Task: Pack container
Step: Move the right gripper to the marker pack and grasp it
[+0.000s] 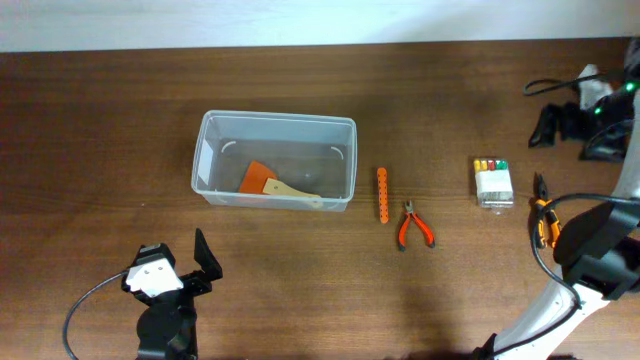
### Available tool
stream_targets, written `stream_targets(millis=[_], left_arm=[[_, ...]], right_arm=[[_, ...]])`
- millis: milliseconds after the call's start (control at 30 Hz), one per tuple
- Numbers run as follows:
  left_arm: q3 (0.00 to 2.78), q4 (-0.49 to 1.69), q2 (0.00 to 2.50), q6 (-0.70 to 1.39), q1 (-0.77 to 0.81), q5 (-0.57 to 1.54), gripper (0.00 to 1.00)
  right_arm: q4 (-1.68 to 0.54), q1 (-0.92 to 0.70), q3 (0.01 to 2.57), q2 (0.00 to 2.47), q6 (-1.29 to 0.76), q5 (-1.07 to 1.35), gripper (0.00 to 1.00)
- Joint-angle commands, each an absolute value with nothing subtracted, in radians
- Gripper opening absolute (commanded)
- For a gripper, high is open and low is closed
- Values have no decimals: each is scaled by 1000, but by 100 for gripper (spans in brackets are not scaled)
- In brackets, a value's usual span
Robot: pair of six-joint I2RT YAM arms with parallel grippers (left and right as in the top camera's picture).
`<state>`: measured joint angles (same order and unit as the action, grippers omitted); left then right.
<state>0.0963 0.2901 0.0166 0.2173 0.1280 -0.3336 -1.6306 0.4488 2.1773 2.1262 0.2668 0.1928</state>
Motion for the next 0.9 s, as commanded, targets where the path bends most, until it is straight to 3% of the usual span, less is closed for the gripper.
stream_targets(millis=[0,433,867], left_arm=[[93,292,12,208,131,-337,99],[93,292,12,208,131,-337,99],[93,292,12,208,131,-337,99]], right_arm=[[-1568,426,2039,2128,323,255,99],[-1297,201,1855,2129,328,-39,99],[-1200,209,1704,2129,314,-73,99]])
